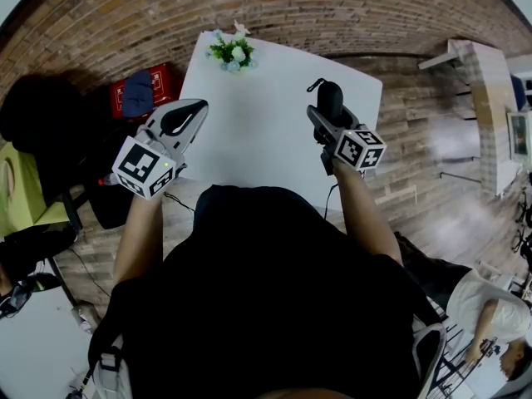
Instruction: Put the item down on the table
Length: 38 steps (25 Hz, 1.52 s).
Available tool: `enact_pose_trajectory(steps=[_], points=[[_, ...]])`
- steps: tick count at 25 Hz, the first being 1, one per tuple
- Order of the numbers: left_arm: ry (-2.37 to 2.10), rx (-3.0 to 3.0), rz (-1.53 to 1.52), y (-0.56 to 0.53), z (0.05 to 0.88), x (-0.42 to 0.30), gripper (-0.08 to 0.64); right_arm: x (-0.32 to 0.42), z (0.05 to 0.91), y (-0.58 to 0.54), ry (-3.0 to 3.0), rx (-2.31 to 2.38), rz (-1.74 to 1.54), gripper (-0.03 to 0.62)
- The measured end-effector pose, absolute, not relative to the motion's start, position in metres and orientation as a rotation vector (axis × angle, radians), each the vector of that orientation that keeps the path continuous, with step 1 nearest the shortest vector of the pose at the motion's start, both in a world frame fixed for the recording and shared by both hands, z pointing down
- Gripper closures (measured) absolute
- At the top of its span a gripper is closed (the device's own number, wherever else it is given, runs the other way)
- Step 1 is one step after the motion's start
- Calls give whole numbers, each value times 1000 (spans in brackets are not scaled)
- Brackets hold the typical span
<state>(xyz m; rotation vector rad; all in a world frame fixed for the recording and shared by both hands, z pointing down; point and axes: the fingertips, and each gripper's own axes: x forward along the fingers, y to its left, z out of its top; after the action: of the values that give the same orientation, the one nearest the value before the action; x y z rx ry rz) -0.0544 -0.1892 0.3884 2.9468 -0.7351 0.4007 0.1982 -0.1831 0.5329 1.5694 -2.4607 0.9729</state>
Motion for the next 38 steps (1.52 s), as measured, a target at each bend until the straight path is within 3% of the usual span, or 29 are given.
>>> enact_pose_trajectory(steps=[38], points=[[-792,2861,451,-208,420,-91,549,154,604,-204,-2366,1434,1074,244]])
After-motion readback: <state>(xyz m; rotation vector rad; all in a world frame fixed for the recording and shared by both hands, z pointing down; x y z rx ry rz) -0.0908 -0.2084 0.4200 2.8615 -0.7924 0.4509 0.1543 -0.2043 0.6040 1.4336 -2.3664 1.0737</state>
